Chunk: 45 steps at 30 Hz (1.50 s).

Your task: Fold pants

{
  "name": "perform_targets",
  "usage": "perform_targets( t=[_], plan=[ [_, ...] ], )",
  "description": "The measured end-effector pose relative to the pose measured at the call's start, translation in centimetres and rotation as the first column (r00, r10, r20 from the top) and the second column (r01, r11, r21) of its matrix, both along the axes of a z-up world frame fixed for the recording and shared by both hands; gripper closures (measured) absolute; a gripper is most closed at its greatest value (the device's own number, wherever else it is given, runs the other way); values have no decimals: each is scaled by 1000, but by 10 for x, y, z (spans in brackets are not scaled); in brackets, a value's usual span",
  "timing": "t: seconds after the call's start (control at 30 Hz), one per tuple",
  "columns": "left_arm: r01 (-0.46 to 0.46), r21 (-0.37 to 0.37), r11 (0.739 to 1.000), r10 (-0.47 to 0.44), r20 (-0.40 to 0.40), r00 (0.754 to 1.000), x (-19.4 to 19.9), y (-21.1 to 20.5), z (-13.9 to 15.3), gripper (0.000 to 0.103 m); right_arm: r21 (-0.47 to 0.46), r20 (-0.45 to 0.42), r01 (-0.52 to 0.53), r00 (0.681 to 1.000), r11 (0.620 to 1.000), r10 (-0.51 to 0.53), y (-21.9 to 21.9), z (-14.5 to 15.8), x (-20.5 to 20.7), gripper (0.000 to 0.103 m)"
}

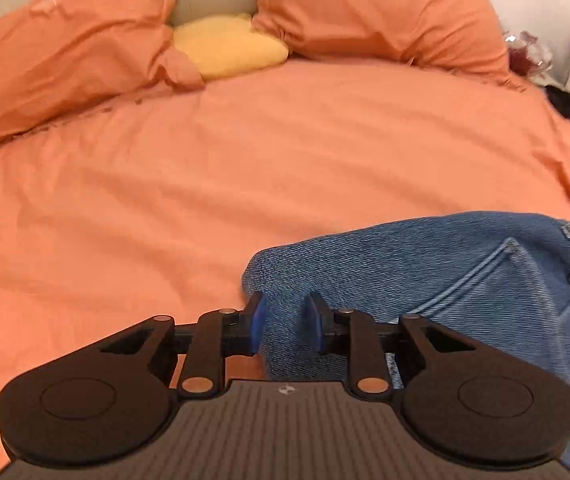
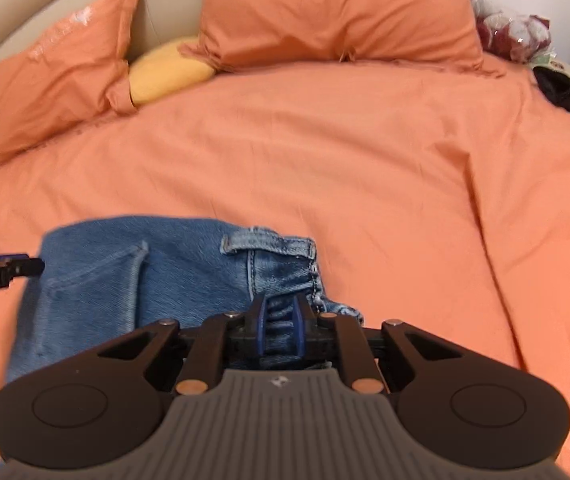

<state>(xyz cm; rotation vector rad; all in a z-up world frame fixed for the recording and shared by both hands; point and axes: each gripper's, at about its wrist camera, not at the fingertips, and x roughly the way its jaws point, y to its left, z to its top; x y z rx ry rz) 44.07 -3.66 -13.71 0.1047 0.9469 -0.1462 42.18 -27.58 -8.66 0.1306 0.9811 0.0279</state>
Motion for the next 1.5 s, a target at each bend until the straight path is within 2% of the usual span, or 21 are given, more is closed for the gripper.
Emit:
perform_targets(
  t=[0.1,0.17,0.27,0.33,0.37,0.4,0.43,0.47,0.5,0.57,0.67,0.8,0.93,1.03,1.2,1.3,1.43,1.5],
  plan=[
    [-11,11,1000,12,-52,999,10,1,-19,74,8,8,-5,1000,1000,5,-1,-11,1,94],
    [-8,29,1000,9,-55,998,12,-1,-23,74,12,11,-6,1000,1000,5,-2,-13,2,94],
    [-11,61,998,14,-50,999,9,-6,-16,73,26,9,-2,1000,1000,1,-5,-8,1,94],
    [10,93,996,-8,-19,1000,-1,-8,-4,69,63,30,-4,1000,998,2,-10,0,-7,92],
    [20,103,994,-19,-8,1000,-7,-6,2,56,94,40,-2,999,996,-1,-15,4,-13,85],
    [31,101,994,-31,-5,1000,-15,-2,8,36,116,47,9,999,993,-14,-20,8,-20,68],
    [43,89,995,-42,-8,999,-23,2,12,29,126,57,23,998,992,-31,-25,12,-29,57],
    [55,69,996,-54,-11,998,-32,8,17,26,127,68,36,997,991,-45,-30,16,-38,39],
    [65,51,997,-63,-22,998,-41,14,21,26,131,76,40,996,991,-51,-34,18,-47,33],
    [59,10,998,-58,-55,997,-53,25,25,25,173,62,53,996,984,-64,-46,20,-63,32],
    [-19,-109,994,9,-93,996,-66,50,28,16,301,30,101,993,948,-115,-66,14,-89,21],
    [-122,-262,957,80,-166,983,-85,75,16,15,430,-42,184,982,884,-184,-83,-9,-117,20],
    [-171,-320,932,112,-196,974,-90,82,-4,16,545,-98,210,977,812,-187,-86,-34,-124,22],
    [-239,-392,888,152,-239,959,-86,88,-18,16,566,-113,235,972,790,-208,-83,-49,-119,22],
    [-243,-468,850,118,-279,953,-69,93,-33,16,649,-158,277,960,709,-230,-90,-74,-105,20],
    [-230,-509,829,97,-275,957,-62,95,-40,17,675,-142,253,966,693,-215,-90,-81,-100,20],
    [-215,-557,803,74,-264,962,-56,94,-49,24,684,-114,218,974,696,-193,-90,-87,-96,25],
    [-210,-588,781,65,-258,964,-57,94,-53,40,683,-98,202,978,702,-187,-90,-89,-94,30]
  ],
)
